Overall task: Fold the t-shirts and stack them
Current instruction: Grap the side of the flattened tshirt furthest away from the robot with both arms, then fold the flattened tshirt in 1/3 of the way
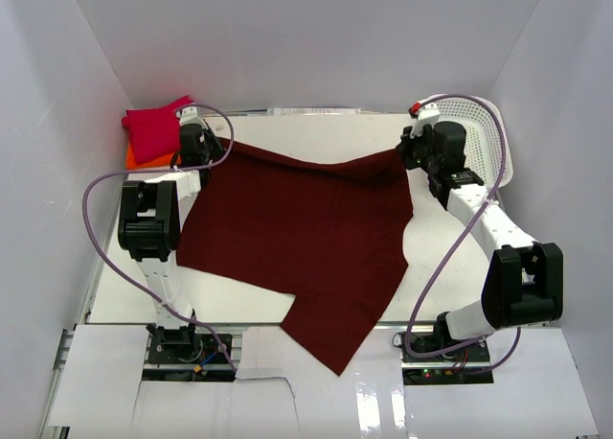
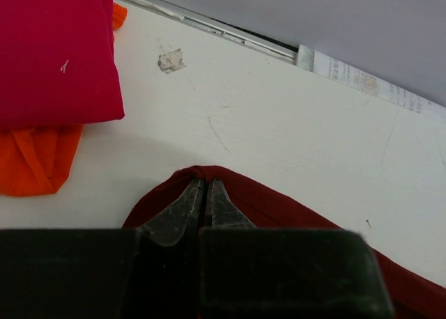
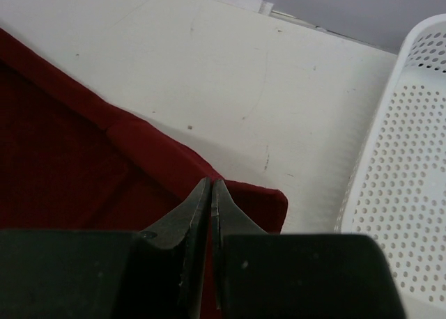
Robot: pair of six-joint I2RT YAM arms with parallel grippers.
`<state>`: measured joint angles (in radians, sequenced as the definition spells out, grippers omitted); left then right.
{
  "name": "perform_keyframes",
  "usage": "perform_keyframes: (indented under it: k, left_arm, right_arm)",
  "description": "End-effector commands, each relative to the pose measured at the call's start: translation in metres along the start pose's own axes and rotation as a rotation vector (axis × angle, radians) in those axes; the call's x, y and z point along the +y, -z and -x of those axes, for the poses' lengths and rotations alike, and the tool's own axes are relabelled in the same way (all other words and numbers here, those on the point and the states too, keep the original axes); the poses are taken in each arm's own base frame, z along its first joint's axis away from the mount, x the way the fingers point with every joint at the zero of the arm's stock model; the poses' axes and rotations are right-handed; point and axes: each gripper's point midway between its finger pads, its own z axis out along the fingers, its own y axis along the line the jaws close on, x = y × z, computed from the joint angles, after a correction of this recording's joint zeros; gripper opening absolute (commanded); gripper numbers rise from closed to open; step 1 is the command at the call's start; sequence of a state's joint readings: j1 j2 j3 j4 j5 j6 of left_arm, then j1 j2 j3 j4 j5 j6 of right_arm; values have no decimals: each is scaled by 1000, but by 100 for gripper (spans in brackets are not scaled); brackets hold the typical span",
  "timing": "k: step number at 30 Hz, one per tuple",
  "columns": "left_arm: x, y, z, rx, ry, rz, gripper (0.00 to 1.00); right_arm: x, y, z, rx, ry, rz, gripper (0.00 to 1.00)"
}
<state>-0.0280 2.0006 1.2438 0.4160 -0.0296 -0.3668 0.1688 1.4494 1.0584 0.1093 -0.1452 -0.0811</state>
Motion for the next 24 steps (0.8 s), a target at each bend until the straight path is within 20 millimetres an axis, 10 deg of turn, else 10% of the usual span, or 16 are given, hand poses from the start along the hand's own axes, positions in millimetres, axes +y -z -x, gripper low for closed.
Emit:
perform_keyframes:
  k: [1, 24]
  left_arm:
    - [-10, 18, 35, -66, 3, -22, 0]
    - [-2, 46, 40, -68, 19, 4, 0]
  right_arm:
    - [5, 9, 14, -49, 9, -13, 8]
    - [28, 44, 6, -43, 21, 2, 8]
